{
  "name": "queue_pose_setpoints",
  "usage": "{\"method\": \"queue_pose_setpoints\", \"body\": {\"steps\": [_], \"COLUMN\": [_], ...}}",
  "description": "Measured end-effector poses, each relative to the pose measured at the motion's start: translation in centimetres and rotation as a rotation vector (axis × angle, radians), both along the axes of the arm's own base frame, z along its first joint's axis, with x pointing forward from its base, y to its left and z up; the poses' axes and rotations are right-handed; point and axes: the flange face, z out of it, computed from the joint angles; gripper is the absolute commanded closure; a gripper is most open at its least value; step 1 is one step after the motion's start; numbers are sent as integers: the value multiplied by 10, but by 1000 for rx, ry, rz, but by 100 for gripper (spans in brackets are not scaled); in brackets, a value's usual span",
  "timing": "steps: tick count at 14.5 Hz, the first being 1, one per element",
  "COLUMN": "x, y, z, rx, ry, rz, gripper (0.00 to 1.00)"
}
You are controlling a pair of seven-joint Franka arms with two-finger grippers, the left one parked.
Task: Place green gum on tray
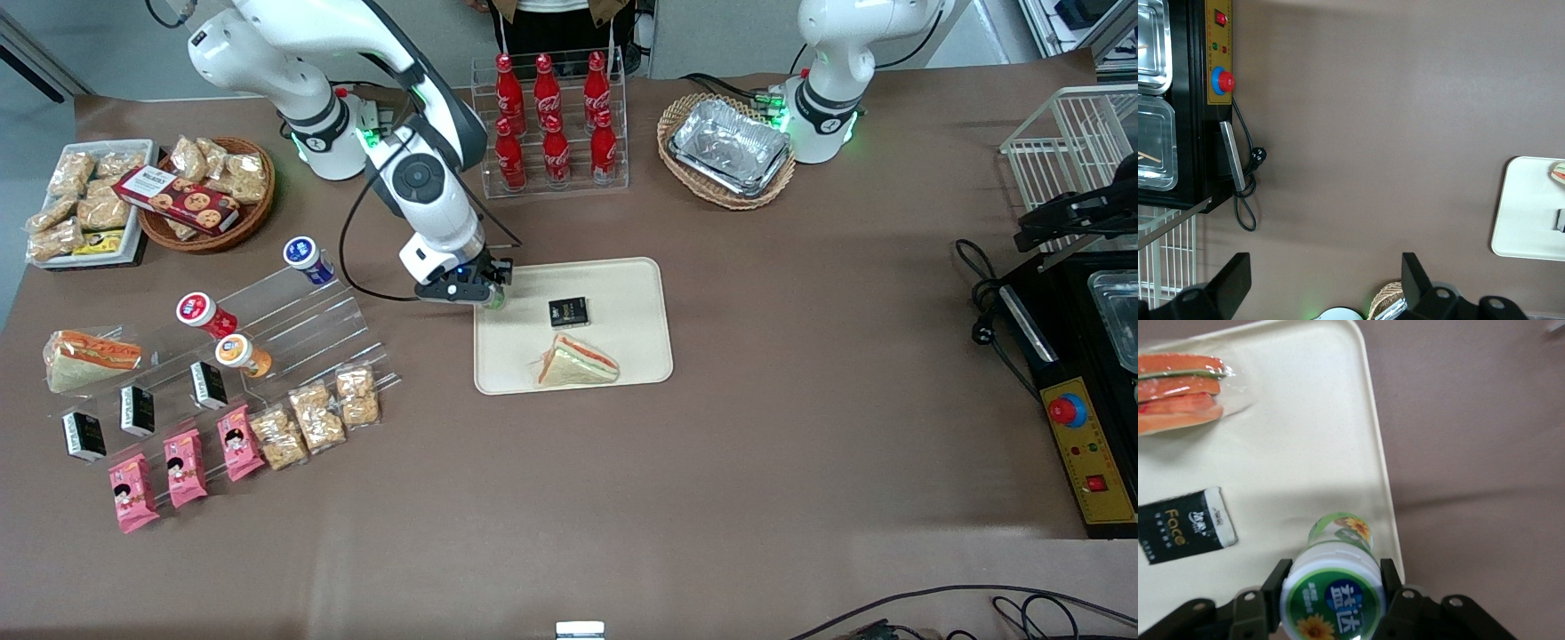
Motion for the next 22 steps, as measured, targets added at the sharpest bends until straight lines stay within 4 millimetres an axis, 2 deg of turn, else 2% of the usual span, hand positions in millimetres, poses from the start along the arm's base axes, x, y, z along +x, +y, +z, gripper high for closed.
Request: {"method": "queue_pose_setpoints", "body": {"steps": [2, 4, 5, 6, 7, 8, 12, 14, 16, 18, 20, 22], "x": [-5, -9, -9, -8, -8, -8, -8, 0, 18, 46, 75, 93], "y": [9, 13, 13, 13, 13, 13, 17, 19, 9, -24, -70, -112], "z": [-18, -25, -26, -26, -25, -26, -29, -20, 1, 37, 91, 148], "rx": [1, 0, 1, 3, 4, 4, 10, 24, 32, 22, 21, 29], "ry": [-9, -10, -12, -14, -16, -16, -21, -38, -50, -28, -4, 13], "rz": [-8, -12, -16, -22, -28, -32, -70, -82, -80, -66, -60, -54], "gripper": [70, 69, 61, 48, 22, 4, 1, 1, 1, 1, 1, 1]}}
